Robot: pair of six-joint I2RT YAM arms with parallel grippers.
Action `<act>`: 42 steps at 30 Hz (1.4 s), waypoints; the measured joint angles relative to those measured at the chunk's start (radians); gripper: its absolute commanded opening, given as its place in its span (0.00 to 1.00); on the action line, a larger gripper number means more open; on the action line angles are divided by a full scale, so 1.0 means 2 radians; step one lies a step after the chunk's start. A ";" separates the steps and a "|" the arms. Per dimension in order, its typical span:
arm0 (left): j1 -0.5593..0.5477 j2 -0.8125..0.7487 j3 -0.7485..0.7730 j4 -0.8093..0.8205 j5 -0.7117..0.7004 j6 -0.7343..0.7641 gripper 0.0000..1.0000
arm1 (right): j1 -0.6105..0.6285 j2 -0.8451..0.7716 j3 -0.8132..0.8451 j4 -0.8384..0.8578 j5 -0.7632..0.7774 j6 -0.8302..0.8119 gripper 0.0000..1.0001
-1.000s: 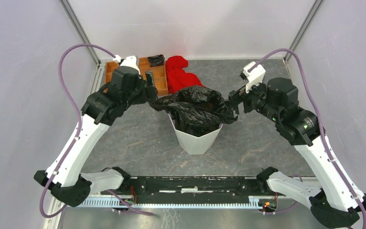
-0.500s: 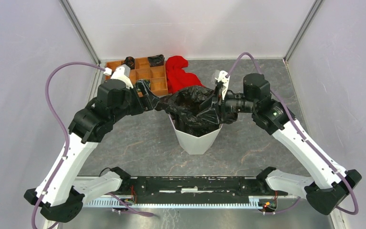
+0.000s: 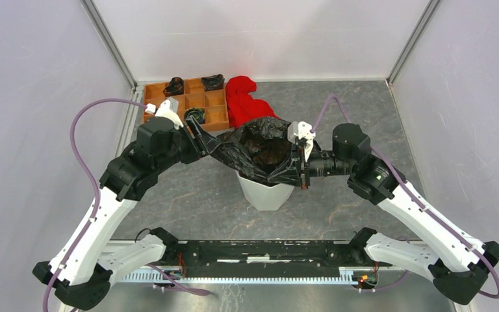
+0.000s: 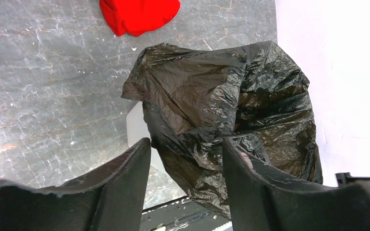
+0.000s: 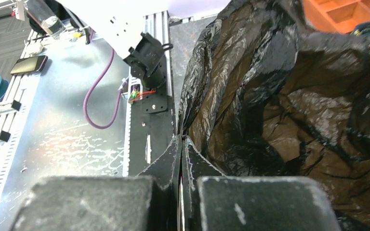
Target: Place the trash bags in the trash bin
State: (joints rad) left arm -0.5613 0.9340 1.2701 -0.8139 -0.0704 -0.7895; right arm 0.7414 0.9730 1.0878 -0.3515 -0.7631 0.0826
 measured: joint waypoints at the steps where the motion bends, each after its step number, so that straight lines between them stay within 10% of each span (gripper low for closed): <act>1: 0.000 -0.002 -0.005 0.001 0.002 -0.002 0.55 | 0.002 -0.003 -0.006 0.000 0.000 0.001 0.00; 12: 0.000 -0.050 -0.074 0.040 0.042 -0.034 0.03 | 0.038 -0.044 -0.081 0.043 0.006 0.028 0.00; 32: 0.000 -0.109 -0.159 0.090 0.121 -0.056 0.02 | 0.045 -0.082 -0.108 0.069 0.037 0.036 0.02; 42: 0.000 -0.139 -0.268 0.087 0.124 -0.082 0.02 | 0.047 -0.121 -0.200 0.067 0.063 0.048 0.35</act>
State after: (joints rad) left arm -0.5613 0.6563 0.7338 -0.6403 0.1780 -0.9539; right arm 0.8360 0.7307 0.6872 -0.2184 -0.6369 0.1791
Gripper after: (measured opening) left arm 0.029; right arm 0.237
